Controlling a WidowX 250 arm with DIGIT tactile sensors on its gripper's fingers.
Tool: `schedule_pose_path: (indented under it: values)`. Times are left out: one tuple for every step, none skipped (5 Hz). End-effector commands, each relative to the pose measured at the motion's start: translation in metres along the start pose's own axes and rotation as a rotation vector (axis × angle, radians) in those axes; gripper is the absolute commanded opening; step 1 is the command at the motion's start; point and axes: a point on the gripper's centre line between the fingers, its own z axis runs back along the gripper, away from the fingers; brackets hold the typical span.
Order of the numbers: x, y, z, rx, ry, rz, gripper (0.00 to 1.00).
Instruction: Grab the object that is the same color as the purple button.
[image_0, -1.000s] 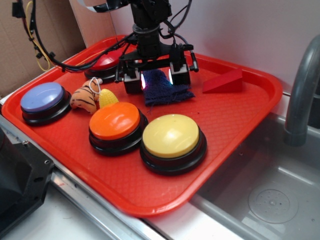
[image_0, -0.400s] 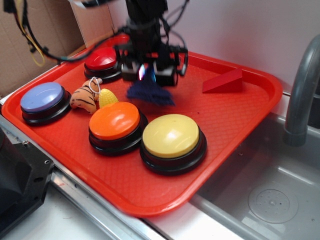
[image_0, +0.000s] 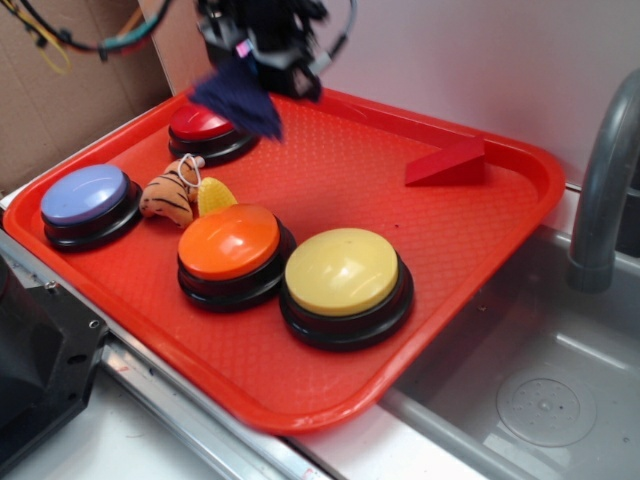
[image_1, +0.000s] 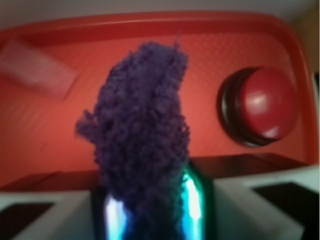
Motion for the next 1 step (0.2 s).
schedule_pose_path:
  values:
    - [-0.0229,0.0317,0.0866,0.029,-0.134,-0.056,0.0]
